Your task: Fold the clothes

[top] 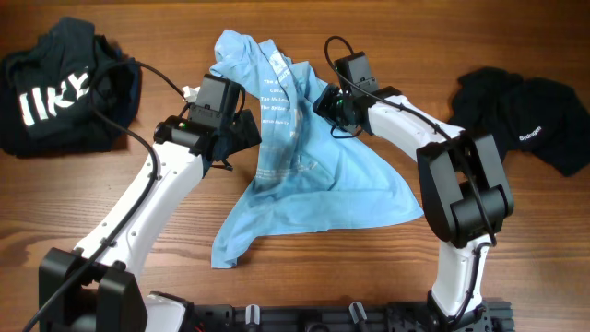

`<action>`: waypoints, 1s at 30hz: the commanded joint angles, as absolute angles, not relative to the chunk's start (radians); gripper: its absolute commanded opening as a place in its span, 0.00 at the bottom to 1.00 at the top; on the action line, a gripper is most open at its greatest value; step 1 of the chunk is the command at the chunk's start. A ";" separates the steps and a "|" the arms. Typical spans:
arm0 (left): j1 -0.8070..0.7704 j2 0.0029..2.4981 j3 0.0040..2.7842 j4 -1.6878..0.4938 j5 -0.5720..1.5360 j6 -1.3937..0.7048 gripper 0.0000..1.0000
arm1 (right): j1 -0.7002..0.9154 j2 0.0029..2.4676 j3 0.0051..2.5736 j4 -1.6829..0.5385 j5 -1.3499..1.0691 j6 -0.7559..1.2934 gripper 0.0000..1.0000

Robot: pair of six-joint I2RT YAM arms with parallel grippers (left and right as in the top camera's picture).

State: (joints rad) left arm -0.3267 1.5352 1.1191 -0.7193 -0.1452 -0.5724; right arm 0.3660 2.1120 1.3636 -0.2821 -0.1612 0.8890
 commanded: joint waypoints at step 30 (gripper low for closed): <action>-0.321 1.545 1.120 -0.759 -0.162 -0.553 1.00 | 0.169 2.185 1.411 -0.150 -0.173 0.508 0.04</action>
